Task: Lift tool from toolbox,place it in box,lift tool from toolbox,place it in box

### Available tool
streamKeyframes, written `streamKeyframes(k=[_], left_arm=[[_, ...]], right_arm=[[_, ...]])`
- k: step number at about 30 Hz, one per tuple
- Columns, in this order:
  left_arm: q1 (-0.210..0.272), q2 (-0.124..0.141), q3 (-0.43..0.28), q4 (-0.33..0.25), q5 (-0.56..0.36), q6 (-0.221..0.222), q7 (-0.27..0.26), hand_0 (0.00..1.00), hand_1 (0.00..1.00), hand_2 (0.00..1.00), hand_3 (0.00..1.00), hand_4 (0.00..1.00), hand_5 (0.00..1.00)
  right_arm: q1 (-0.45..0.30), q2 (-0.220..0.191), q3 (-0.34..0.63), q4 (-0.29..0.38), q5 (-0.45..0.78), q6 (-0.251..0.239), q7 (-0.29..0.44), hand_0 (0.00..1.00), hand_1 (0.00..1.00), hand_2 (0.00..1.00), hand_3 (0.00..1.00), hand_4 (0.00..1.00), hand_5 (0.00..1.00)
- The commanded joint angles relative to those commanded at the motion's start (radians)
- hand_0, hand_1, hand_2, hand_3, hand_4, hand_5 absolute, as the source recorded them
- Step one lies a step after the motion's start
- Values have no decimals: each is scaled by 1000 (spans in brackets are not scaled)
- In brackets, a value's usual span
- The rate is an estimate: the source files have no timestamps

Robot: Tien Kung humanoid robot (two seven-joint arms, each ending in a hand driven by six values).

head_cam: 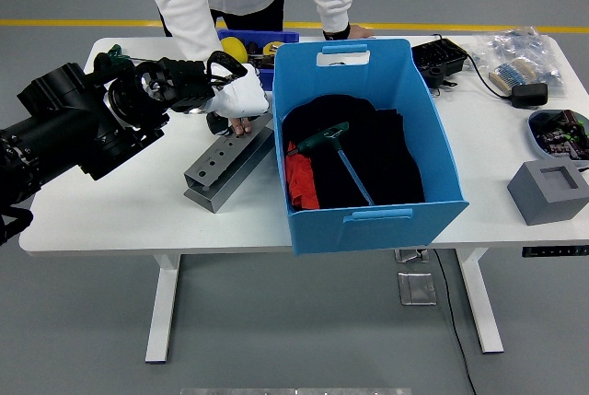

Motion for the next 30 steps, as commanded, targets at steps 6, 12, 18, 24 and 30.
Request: streamKeyframes(k=[6, 12, 18, 24, 30], left_arm=[[-1, -5, -15, 14, 0, 2, 2, 830, 732, 740, 602, 766, 129], [-4, 0, -34, 31, 0, -14, -6, 855, 728, 732, 579, 741, 117], [-3, 4, -49, 48, 0, -40, -17, 851, 722, 723, 545, 725, 100], [5, 6, -61, 42, 0, -65, -31, 857, 721, 722, 542, 728, 94], [10, 5, -67, 40, 0, -84, -35, 857, 719, 716, 547, 721, 84]], right_arm=[[8, -2, 3, 1, -7, -1, -2, 663, 653, 735, 637, 930, 707], [14, -5, -1, 2, -6, -1, 1, 658, 653, 735, 636, 930, 707], [17, -6, -8, 2, 4, -4, 6, 658, 649, 734, 634, 929, 703], [14, -5, -6, 2, 8, -8, 8, 657, 648, 733, 632, 928, 700], [10, -4, 6, 3, -6, -9, 4, 655, 647, 731, 632, 927, 697]])
